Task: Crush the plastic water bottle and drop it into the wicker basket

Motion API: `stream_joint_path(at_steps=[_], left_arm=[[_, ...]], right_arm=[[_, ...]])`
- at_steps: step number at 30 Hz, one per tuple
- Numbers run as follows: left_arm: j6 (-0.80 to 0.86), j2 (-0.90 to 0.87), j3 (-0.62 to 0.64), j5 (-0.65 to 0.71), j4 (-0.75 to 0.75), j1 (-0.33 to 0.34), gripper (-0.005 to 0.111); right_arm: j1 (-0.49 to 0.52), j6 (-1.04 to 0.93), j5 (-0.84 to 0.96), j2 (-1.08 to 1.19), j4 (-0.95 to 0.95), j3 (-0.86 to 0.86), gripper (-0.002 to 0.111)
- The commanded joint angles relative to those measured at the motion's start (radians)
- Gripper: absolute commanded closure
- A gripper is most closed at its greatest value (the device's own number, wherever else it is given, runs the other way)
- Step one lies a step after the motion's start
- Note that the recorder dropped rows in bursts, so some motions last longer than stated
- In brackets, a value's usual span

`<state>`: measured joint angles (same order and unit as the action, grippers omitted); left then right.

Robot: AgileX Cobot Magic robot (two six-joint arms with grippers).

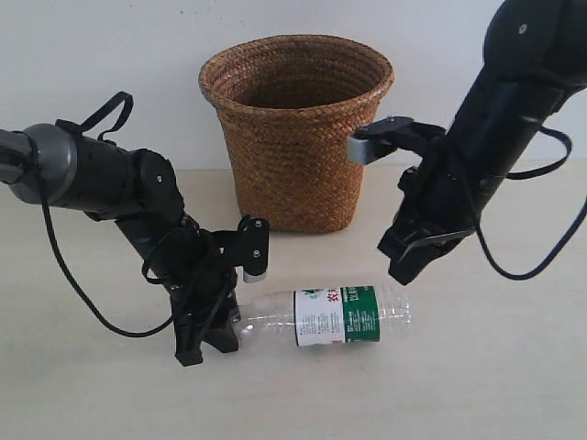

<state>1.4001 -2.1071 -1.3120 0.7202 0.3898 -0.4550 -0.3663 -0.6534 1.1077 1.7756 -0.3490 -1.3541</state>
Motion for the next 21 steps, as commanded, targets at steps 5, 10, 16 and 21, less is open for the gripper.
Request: stream_joint_path(at_steps=[5, 10, 16, 21], left_arm=[[-0.012, -0.004, -0.003, 0.016, -0.022, -0.008, 0.103], [-0.012, -0.004, -0.003, 0.018, -0.022, -0.008, 0.103], [-0.012, -0.004, -0.003, 0.024, -0.036, -0.008, 0.103], [-0.007, -0.010, -0.003, 0.038, -0.043, -0.008, 0.103]], right_arm=[[-0.046, 0.034, -0.100, 0.116, -0.020, -0.007, 0.108], [-0.051, 0.042, -0.188, 0.193, -0.024, -0.007, 0.108], [-0.051, 0.044, -0.241, 0.312, -0.015, -0.007, 0.108], [-0.051, 0.070, -0.261, 0.399, -0.015, -0.026, 0.108]])
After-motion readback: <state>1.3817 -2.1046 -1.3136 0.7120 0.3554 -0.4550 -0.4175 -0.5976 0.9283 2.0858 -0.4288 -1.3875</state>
